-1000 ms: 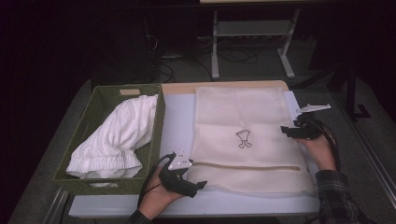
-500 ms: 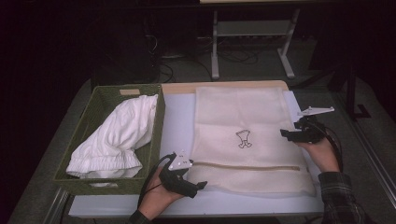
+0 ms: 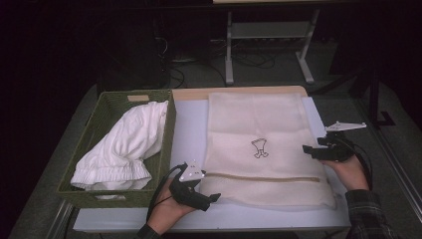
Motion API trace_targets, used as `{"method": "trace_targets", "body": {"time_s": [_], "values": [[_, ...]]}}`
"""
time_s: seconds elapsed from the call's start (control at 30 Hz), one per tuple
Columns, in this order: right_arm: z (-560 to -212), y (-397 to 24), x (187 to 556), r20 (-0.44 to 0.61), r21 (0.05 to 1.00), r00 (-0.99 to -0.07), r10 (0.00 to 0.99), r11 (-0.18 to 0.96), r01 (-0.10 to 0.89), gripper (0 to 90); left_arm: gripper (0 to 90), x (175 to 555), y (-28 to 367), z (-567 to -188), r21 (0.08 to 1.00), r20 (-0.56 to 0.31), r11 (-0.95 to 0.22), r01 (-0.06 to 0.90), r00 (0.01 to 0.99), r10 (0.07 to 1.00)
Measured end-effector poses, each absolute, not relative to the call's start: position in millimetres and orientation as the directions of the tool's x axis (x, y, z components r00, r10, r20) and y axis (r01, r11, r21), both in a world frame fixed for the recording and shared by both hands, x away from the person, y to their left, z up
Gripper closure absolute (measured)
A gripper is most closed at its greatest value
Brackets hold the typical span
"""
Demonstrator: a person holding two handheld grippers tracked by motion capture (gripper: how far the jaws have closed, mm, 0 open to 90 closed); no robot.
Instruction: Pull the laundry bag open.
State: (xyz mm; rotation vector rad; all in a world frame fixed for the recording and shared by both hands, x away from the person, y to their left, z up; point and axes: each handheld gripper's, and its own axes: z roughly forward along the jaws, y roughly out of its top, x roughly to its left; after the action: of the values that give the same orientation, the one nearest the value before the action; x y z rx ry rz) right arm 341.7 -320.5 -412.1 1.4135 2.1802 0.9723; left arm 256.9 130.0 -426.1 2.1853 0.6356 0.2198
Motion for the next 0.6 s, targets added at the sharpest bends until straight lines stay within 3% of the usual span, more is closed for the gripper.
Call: {"method": "trace_targets", "body": {"time_s": [0.6], "values": [[-418,-325,306,0.09,0.739,-0.445,0.891,0.24,0.629,31.7,12.1,254,133,-426,0.765,-0.052,-0.523,0.376,0.845,0.532]]}}
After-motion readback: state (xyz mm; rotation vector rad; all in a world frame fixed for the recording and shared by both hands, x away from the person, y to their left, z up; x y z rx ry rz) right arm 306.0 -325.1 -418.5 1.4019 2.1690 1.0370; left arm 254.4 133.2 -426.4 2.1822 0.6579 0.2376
